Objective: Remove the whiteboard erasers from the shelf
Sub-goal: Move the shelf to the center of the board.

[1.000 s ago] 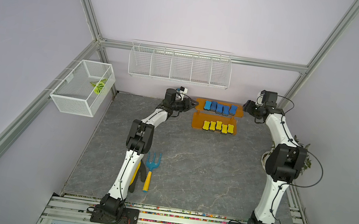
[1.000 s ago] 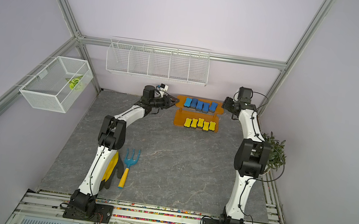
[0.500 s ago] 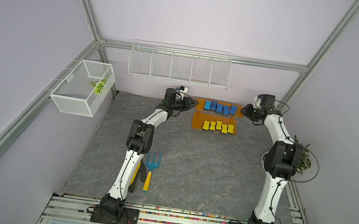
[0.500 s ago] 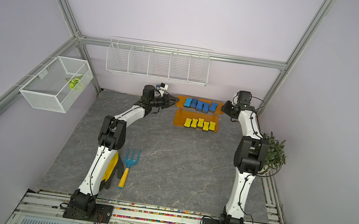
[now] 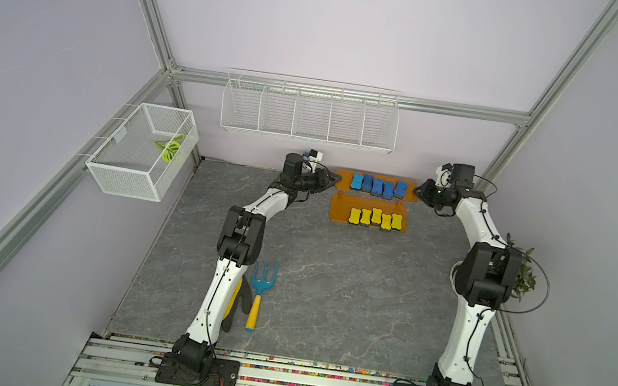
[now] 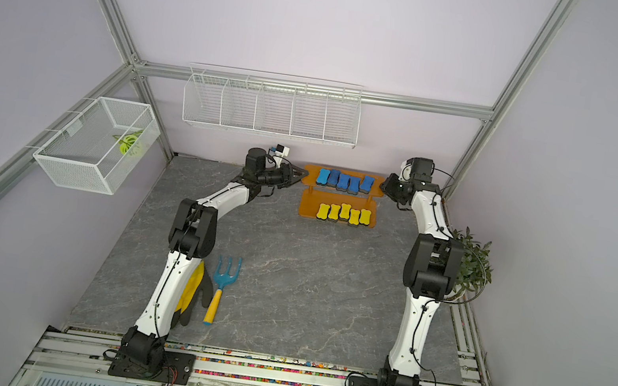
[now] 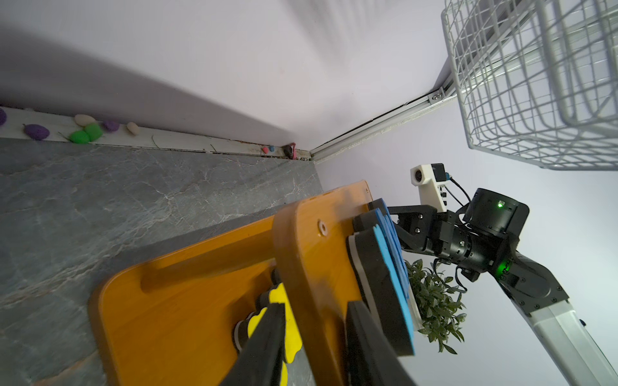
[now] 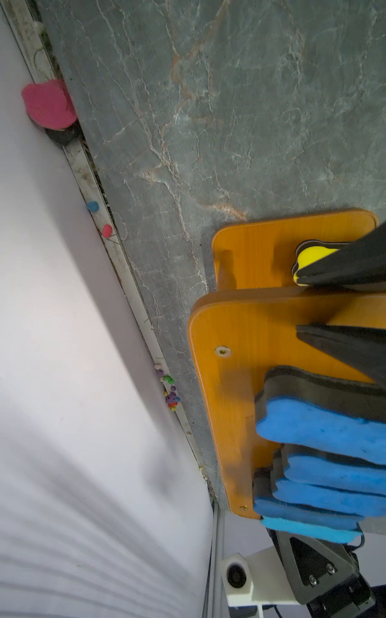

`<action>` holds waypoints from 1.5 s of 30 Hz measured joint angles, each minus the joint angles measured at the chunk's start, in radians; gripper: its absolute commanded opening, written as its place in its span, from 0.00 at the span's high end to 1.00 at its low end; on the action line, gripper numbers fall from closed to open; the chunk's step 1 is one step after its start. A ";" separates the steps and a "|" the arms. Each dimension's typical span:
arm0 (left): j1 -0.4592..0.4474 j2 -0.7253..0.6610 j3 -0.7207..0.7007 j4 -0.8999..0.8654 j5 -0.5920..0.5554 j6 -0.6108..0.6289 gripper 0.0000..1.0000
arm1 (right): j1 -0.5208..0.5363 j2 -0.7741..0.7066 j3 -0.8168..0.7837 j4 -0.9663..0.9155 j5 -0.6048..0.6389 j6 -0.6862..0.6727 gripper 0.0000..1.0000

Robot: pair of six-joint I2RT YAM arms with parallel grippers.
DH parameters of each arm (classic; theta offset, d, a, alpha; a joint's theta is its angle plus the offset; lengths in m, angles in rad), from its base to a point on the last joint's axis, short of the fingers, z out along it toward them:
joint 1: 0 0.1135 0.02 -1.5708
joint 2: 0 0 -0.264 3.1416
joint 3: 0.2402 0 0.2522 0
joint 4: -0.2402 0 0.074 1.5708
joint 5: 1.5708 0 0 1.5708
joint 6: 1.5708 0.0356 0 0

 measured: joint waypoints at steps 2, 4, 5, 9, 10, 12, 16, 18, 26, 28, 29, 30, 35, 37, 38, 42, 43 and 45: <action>0.000 -0.013 -0.021 0.005 0.000 0.000 0.70 | 0.002 0.000 0.000 0.002 0.000 -0.001 0.77; 0.000 -0.032 -0.047 0.006 -0.002 0.003 0.74 | 0.006 0.000 0.000 0.003 0.002 -0.002 0.77; 0.002 -0.044 -0.065 0.005 -0.004 0.001 0.77 | 0.010 0.000 0.000 0.004 0.004 -0.002 0.78; 0.012 -0.095 -0.142 0.002 -0.006 -0.026 0.86 | 0.023 0.000 -0.006 0.014 0.005 -0.003 0.78; 0.014 -0.110 -0.164 0.001 -0.007 -0.028 0.88 | 0.026 -0.001 -0.008 0.018 0.005 -0.003 0.79; 0.022 -0.146 -0.222 0.001 -0.008 -0.028 0.91 | 0.036 -0.004 -0.015 0.024 0.007 -0.006 0.79; 0.038 -0.224 -0.340 0.003 -0.013 -0.027 0.95 | 0.058 -0.020 -0.043 0.037 0.011 -0.007 0.79; 0.050 -0.270 -0.410 0.005 -0.014 -0.027 0.96 | 0.074 -0.034 -0.064 0.040 0.013 -0.010 0.79; 0.103 -0.434 -0.652 0.012 -0.016 -0.003 0.96 | 0.141 -0.110 -0.168 0.050 0.029 -0.016 0.80; 0.115 -0.473 -0.702 0.009 -0.017 0.008 0.94 | 0.158 -0.134 -0.202 0.056 0.032 -0.018 0.80; 0.122 -0.492 -0.727 0.004 -0.019 0.016 0.93 | 0.165 -0.147 -0.220 0.059 0.035 -0.018 0.81; 0.127 -0.508 -0.743 -0.006 -0.022 0.024 0.92 | 0.173 -0.161 -0.241 0.061 0.037 -0.018 0.80; 0.141 -0.547 -0.768 -0.064 -0.031 0.061 0.87 | 0.198 -0.234 -0.337 0.073 0.054 -0.018 0.81; 0.141 -0.554 -0.772 -0.077 -0.035 0.071 0.85 | 0.203 -0.263 -0.375 0.077 0.061 -0.018 0.81; 0.141 -0.558 -0.775 -0.085 -0.035 0.075 0.83 | 0.206 -0.278 -0.394 0.078 0.066 -0.018 0.81; 0.142 -0.584 -0.802 -0.100 -0.044 0.090 0.80 | 0.220 -0.324 -0.450 0.077 0.085 -0.021 0.81; 0.143 -0.593 -0.812 -0.104 -0.048 0.094 0.80 | 0.224 -0.331 -0.457 0.076 0.089 -0.022 0.82; 0.144 -0.613 -0.831 -0.114 -0.055 0.099 0.80 | 0.230 -0.338 -0.463 0.071 0.095 -0.025 0.82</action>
